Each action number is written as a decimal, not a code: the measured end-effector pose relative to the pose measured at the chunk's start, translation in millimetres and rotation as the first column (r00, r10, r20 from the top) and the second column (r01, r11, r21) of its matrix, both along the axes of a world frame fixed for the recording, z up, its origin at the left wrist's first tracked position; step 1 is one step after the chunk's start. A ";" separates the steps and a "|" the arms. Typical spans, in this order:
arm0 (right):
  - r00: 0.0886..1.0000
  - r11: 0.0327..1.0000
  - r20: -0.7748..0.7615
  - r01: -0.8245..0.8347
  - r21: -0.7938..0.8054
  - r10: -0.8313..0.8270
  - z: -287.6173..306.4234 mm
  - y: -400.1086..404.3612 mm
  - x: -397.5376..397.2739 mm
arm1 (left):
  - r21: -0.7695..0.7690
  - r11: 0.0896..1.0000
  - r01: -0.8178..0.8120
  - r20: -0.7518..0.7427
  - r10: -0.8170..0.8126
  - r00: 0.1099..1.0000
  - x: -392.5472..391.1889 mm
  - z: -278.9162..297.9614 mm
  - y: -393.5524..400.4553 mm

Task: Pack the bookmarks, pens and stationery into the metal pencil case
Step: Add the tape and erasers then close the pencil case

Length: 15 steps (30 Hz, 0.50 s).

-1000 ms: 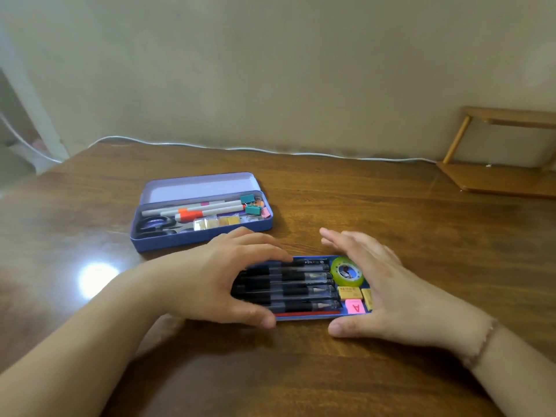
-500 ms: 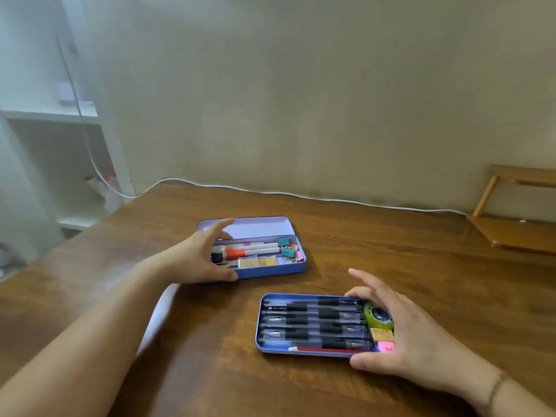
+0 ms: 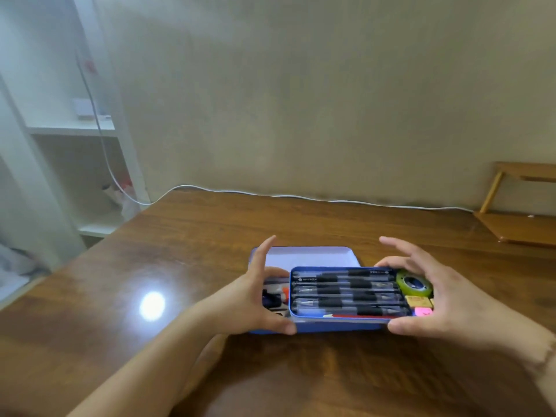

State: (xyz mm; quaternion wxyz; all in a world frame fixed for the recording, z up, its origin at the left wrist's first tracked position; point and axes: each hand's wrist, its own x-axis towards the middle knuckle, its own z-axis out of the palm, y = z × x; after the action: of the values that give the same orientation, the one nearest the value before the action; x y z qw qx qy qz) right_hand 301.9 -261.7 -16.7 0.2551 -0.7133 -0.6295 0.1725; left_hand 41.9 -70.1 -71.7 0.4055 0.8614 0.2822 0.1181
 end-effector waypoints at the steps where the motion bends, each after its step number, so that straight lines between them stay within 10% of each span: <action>1: 1.000 1.000 0.002 0.002 0.001 -0.002 -1.9 0.2 -0.5 | -0.043 0.999 0.022 0.039 -0.020 0.999 -3.7 0.9 -0.7; 5: 1.000 1.000 -0.012 -0.009 -0.015 0.009 -11.8 13.0 -9.2 | -0.187 0.982 -0.003 0.207 0.042 0.977 -32.2 4.9 7.9; 15: 0.998 0.998 0.030 -0.052 0.019 0.051 -39.2 51.7 -30.8 | -0.006 0.999 -0.031 0.149 0.032 0.988 -43.4 -9.8 9.4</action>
State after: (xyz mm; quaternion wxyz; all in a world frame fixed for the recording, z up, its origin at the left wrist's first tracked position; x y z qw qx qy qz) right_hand 271.0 -210.1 -55.9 0.2484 -0.6969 -0.6529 0.1624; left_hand -1.6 -60.7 -81.6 0.4253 0.8447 0.2650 0.1881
